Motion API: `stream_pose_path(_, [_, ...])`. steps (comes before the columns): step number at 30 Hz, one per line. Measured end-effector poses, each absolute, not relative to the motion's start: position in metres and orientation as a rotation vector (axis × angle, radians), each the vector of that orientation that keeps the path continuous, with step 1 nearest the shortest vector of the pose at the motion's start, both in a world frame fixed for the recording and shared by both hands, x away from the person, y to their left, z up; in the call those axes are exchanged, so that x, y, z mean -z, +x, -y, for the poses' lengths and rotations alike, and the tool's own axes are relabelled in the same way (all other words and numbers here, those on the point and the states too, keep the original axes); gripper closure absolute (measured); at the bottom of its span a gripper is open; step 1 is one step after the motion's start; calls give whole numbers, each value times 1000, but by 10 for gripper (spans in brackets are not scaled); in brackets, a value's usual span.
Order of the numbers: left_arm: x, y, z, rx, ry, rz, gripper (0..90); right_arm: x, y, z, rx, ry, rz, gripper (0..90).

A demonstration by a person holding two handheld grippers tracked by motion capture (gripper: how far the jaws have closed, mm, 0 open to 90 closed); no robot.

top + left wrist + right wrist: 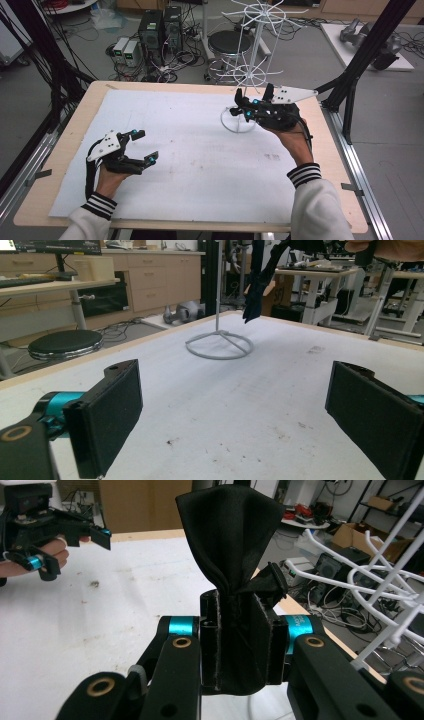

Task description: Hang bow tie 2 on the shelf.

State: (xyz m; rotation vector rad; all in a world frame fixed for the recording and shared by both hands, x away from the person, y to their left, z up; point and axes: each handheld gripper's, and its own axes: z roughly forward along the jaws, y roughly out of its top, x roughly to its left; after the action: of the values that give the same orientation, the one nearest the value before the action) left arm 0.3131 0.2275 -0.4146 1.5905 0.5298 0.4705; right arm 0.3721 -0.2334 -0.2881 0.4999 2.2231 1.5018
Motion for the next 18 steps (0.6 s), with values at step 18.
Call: stream_pose_path(18, [415,314,-226,-473,1596,-529,86,282,369,260,-1573,575,-2113,762])
